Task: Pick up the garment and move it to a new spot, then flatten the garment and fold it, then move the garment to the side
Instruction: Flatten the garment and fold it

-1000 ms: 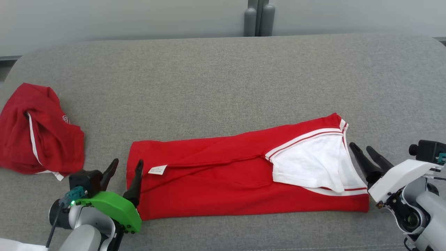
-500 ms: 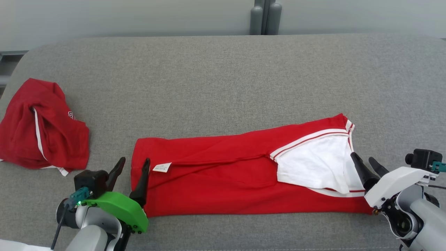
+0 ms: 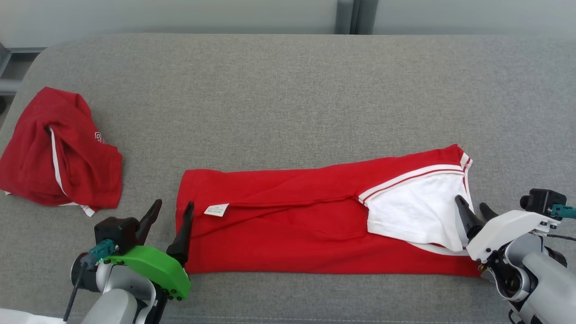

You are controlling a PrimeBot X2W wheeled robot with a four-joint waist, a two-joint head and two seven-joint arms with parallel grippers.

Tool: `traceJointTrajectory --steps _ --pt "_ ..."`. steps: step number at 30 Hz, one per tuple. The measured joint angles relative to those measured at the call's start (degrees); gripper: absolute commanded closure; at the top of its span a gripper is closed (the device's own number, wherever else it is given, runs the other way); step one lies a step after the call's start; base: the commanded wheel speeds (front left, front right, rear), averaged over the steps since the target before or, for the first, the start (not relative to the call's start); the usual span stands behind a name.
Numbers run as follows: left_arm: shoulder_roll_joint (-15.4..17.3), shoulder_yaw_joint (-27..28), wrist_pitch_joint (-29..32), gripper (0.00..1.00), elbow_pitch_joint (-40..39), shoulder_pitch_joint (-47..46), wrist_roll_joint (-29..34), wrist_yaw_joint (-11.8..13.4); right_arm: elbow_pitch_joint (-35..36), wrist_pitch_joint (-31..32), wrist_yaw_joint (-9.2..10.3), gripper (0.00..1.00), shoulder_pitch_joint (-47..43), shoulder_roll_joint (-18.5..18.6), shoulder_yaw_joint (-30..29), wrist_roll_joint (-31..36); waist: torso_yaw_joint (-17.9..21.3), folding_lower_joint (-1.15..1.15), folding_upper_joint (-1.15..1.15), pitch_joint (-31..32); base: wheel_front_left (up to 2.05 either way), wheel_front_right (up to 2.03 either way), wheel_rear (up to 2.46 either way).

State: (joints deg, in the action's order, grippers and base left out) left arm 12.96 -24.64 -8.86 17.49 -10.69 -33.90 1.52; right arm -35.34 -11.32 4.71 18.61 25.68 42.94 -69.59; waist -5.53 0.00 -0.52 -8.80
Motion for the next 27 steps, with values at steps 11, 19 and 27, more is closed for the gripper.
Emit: traceJointTrajectory --steps 11,19,27 --pt "0.5 0.3 0.2 0.0 -0.1 0.0 0.0 0.5 -1.0 2.3 -1.82 0.0 0.2 -2.1 -1.2 -3.8 -1.1 0.0 0.0 -0.1 0.0 0.0 0.0" --pt "0.5 0.3 0.3 0.0 -0.2 0.1 0.0 0.6 -0.7 4.1 -4.23 0.0 0.6 -2.6 0.2 -4.1 -1.2 0.0 0.0 0.3 0.0 0.0 0.0" --pt "0.5 0.3 0.6 0.0 -0.7 0.1 0.0 0.6 -0.6 5.4 -5.22 1.0 1.5 -3.9 2.1 -3.0 -1.0 0.0 0.0 0.6 0.0 0.0 0.0"
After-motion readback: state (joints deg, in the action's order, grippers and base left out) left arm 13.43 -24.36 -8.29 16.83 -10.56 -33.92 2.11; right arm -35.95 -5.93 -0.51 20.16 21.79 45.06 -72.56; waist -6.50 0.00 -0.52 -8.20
